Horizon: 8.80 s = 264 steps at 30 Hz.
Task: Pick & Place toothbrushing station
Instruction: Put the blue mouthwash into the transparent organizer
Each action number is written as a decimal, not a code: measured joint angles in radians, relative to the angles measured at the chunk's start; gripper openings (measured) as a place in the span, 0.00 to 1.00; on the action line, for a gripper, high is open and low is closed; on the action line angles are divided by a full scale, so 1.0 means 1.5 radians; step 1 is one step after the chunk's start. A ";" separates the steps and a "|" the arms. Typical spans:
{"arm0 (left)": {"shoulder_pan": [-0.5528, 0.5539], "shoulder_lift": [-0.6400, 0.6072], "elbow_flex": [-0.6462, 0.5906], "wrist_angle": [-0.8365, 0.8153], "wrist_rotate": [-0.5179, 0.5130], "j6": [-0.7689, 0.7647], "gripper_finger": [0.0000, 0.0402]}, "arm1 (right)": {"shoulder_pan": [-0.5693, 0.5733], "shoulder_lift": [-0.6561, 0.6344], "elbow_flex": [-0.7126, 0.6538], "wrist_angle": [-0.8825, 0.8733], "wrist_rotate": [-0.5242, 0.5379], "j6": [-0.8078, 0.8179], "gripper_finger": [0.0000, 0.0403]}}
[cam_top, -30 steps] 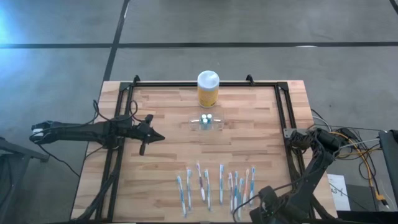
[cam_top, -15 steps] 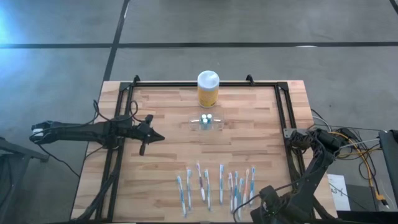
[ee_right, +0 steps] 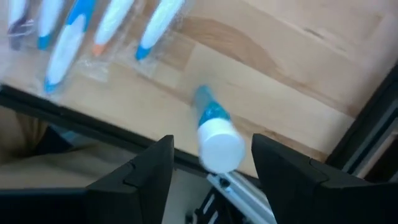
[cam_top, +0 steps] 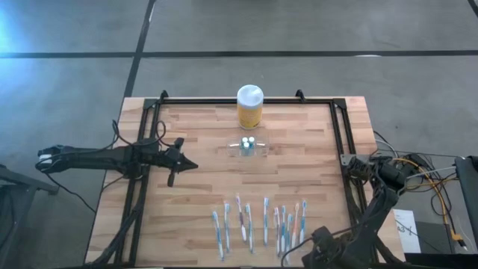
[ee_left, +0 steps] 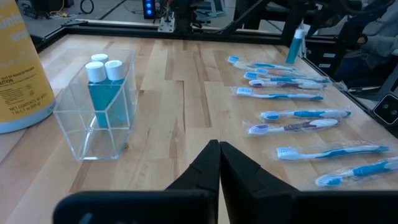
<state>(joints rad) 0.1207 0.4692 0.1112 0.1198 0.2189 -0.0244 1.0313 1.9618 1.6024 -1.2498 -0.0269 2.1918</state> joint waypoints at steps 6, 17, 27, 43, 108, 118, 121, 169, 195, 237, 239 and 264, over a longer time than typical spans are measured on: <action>0.000 0.000 0.000 0.000 0.000 0.000 0.04 | 0.004 0.002 0.000 -0.002 -0.003 -0.013 0.47; 0.000 0.000 0.000 0.000 0.000 -0.001 0.04 | 0.006 0.002 0.000 -0.001 -0.005 -0.033 0.25; 0.000 0.000 0.000 0.000 0.000 0.000 0.04 | -0.002 -0.023 0.000 -0.010 0.050 -0.061 0.15; 0.000 0.000 0.000 -0.009 0.001 -0.043 0.04 | -0.172 -0.195 0.033 -0.211 0.157 -0.363 0.02; 0.000 0.000 -0.001 0.015 0.000 -0.116 0.04 | -0.044 -0.141 -0.346 0.280 0.278 -0.277 0.21; -0.002 0.022 -0.001 0.116 -0.087 -0.219 0.04 | -0.060 -0.158 -0.252 0.096 0.541 -0.344 0.21; -0.012 0.066 -0.001 0.181 -0.099 -0.224 0.04 | -0.094 -0.158 -0.251 0.098 0.626 -0.423 0.21; -0.087 0.762 0.708 -0.152 -0.053 -0.034 0.51 | -0.312 -0.151 -0.405 0.631 0.781 -1.083 0.22; -0.096 0.786 0.740 -0.147 -0.028 -0.039 0.51 | -0.338 -0.119 -0.407 0.654 0.761 -1.081 0.22; -0.106 0.786 0.732 -0.161 -0.053 -0.025 0.51 | -0.346 -0.116 -0.406 0.740 0.769 -1.160 0.22; -0.106 0.791 0.732 -0.155 -0.053 -0.026 0.51 | -0.346 -0.116 -0.406 0.740 0.770 -1.160 0.22; -0.109 0.823 0.796 -0.235 -0.053 -0.013 0.40 | -0.346 -0.116 -0.406 0.737 0.769 -1.160 0.22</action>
<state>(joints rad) -0.0422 1.7035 1.3052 -0.2331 0.1388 -0.0442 0.5121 1.7874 0.9928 -0.1448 1.1267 0.4519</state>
